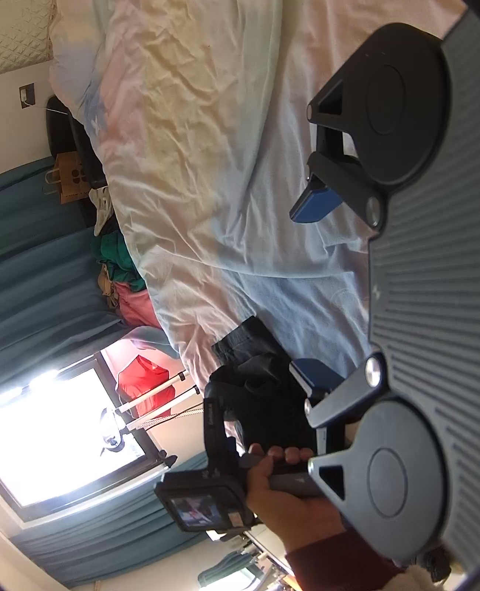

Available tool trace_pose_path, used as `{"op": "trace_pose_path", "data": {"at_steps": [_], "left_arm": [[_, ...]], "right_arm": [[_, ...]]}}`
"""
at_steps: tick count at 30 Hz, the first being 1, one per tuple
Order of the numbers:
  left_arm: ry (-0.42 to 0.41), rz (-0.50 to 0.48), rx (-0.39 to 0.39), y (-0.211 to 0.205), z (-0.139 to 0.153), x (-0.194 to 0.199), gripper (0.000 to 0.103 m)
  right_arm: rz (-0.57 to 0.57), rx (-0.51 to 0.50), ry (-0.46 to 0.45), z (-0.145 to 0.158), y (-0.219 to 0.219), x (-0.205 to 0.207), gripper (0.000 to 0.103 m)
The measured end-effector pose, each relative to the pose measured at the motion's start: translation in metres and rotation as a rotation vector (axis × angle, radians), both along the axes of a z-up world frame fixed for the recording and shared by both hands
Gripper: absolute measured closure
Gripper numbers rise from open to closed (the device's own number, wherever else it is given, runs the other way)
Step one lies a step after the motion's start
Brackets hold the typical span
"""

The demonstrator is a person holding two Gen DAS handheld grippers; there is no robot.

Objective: Fold clothes

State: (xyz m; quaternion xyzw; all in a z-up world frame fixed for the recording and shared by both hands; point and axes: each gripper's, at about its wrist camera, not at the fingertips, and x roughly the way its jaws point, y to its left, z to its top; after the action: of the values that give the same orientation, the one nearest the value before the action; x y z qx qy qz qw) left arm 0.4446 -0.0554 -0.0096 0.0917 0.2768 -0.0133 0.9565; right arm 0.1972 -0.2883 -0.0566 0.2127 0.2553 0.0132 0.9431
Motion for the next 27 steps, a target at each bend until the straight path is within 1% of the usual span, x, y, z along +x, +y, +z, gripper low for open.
{"op": "trace_pose_path", "data": {"at_steps": [2, 4, 5, 6, 7, 9, 11, 15, 17, 19, 21, 23, 25, 27], "left_arm": [[0.03, 0.055, 0.03, -0.009, -0.013, 0.027, 0.026], [0.052, 0.094, 0.061, -0.013, -0.025, 0.049, 0.04], [0.059, 0.104, 0.062, -0.013, -0.028, 0.055, 0.056], [0.056, 0.107, 0.051, -0.012, -0.03, 0.056, 0.084], [0.054, 0.101, 0.023, -0.009, -0.029, 0.052, 0.099], [0.029, 0.074, -0.018, -0.006, -0.02, 0.033, 0.099], [-0.048, 0.0, -0.016, -0.007, 0.0, -0.012, 0.099], [-0.2, -0.147, -0.013, -0.008, 0.039, -0.102, 0.1], [-0.261, -0.23, -0.014, -0.006, 0.054, -0.162, 0.099], [-0.278, -0.292, -0.018, -0.002, 0.056, -0.215, 0.099], [-0.268, -0.335, -0.012, 0.001, 0.046, -0.26, 0.099], [-0.224, -0.333, -0.034, 0.009, 0.025, -0.298, 0.099], [-0.173, -0.325, -0.016, 0.016, -0.003, -0.324, 0.099], [-0.092, -0.286, -0.063, 0.031, -0.029, -0.335, 0.099]], "right_arm": [[0.001, 0.009, 0.03, -0.01, -0.002, 0.009, 0.02], [0.001, 0.014, 0.053, -0.019, -0.003, 0.017, 0.02], [0.004, 0.012, 0.064, -0.023, -0.003, 0.02, 0.02], [0.004, 0.014, 0.069, -0.025, -0.003, 0.022, 0.02], [0.004, 0.015, 0.074, -0.027, -0.004, 0.025, 0.02], [0.006, 0.023, 0.084, -0.03, -0.003, 0.028, 0.02], [0.012, 0.043, 0.082, -0.029, -0.003, 0.028, 0.02], [0.014, 0.047, 0.056, -0.022, -0.001, 0.02, 0.02], [0.008, 0.053, 0.04, -0.017, -0.003, 0.015, 0.02], [0.004, 0.06, 0.019, -0.01, -0.005, 0.007, 0.02], [-0.007, 0.06, -0.004, -0.003, -0.008, -0.002, 0.02], [-0.011, 0.056, -0.023, 0.004, -0.01, -0.012, 0.02], [-0.01, 0.067, -0.028, 0.008, -0.012, -0.024, 0.02], [0.01, 0.104, -0.013, 0.007, -0.014, -0.032, 0.02]]}}
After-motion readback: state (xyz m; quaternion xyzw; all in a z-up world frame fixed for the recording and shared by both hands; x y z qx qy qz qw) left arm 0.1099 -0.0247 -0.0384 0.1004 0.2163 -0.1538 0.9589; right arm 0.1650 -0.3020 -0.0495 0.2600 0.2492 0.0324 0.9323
